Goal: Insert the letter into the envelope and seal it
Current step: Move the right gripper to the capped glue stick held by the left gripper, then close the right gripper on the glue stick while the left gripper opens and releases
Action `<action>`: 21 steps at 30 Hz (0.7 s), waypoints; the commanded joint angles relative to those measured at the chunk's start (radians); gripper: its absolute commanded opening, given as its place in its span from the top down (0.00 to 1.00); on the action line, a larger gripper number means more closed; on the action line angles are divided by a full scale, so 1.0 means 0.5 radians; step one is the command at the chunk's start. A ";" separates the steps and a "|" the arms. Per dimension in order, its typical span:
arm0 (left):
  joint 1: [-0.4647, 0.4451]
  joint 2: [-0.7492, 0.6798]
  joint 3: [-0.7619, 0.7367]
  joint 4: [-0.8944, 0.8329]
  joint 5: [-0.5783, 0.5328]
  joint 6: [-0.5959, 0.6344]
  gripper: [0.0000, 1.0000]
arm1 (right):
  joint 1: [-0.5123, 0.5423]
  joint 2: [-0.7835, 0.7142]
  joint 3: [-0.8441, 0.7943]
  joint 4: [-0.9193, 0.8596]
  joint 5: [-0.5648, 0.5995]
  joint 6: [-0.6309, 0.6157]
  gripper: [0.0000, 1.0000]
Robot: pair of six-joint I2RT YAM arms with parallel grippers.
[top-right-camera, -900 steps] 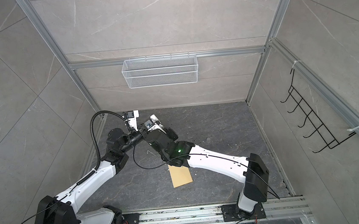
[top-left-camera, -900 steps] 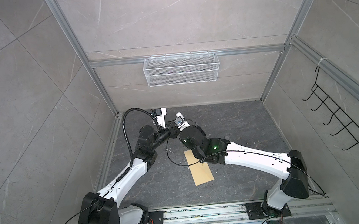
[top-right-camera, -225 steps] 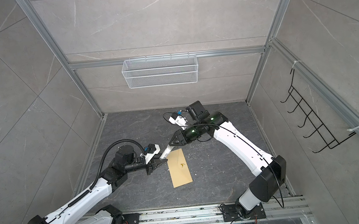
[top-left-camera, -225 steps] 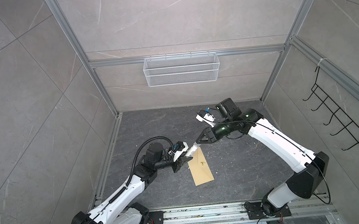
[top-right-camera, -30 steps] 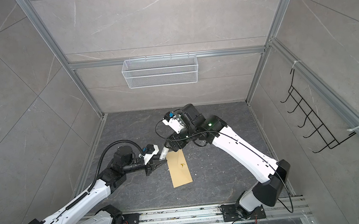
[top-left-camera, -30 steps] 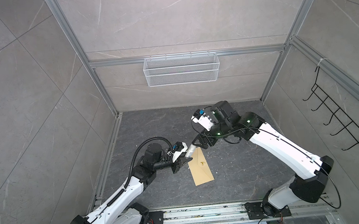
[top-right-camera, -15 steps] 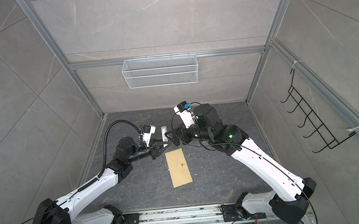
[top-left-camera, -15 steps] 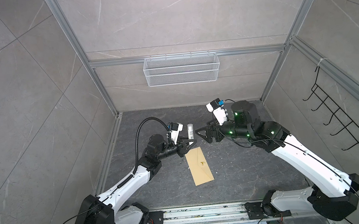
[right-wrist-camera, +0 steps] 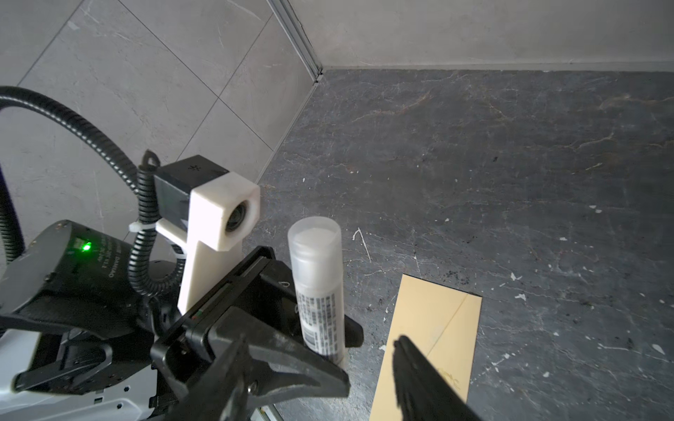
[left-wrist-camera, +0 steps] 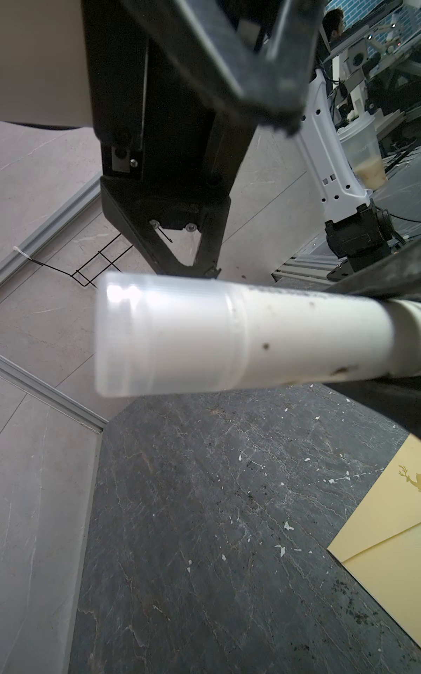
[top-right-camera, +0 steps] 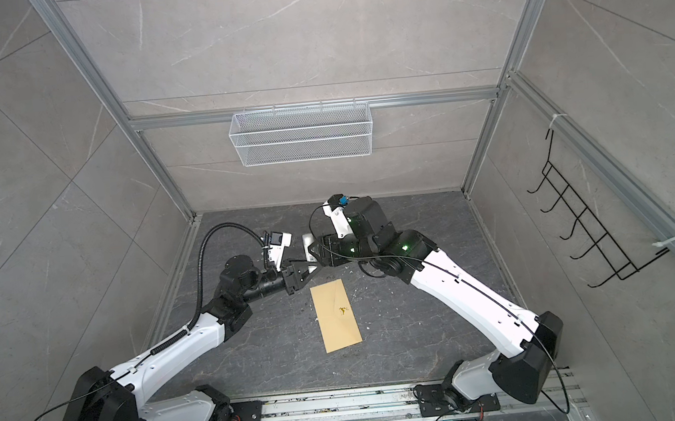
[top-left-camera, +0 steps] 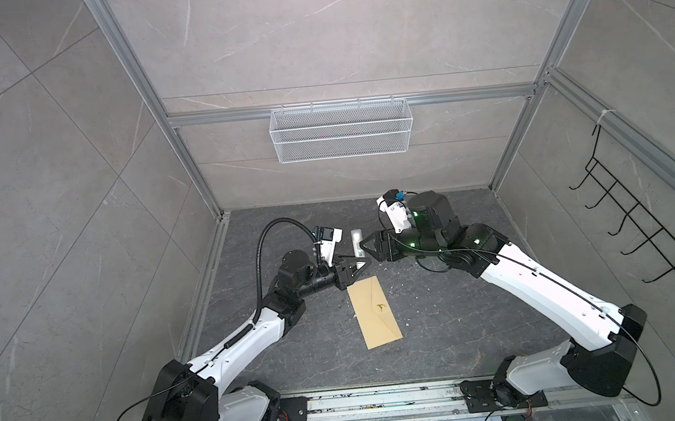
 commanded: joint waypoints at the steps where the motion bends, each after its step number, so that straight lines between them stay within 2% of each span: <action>1: -0.006 -0.049 0.056 0.081 0.055 0.030 1.00 | -0.004 0.092 0.085 0.047 -0.073 0.056 0.41; 10: -0.005 -0.057 0.064 0.051 0.070 0.050 1.00 | -0.003 0.211 0.127 0.080 -0.199 0.084 0.56; 19: -0.005 -0.053 0.103 -0.013 0.072 0.122 1.00 | -0.003 0.258 0.164 0.062 -0.254 0.054 0.77; 21: -0.005 -0.042 0.113 -0.020 0.071 0.133 0.96 | -0.003 0.260 0.173 0.060 -0.255 0.034 0.79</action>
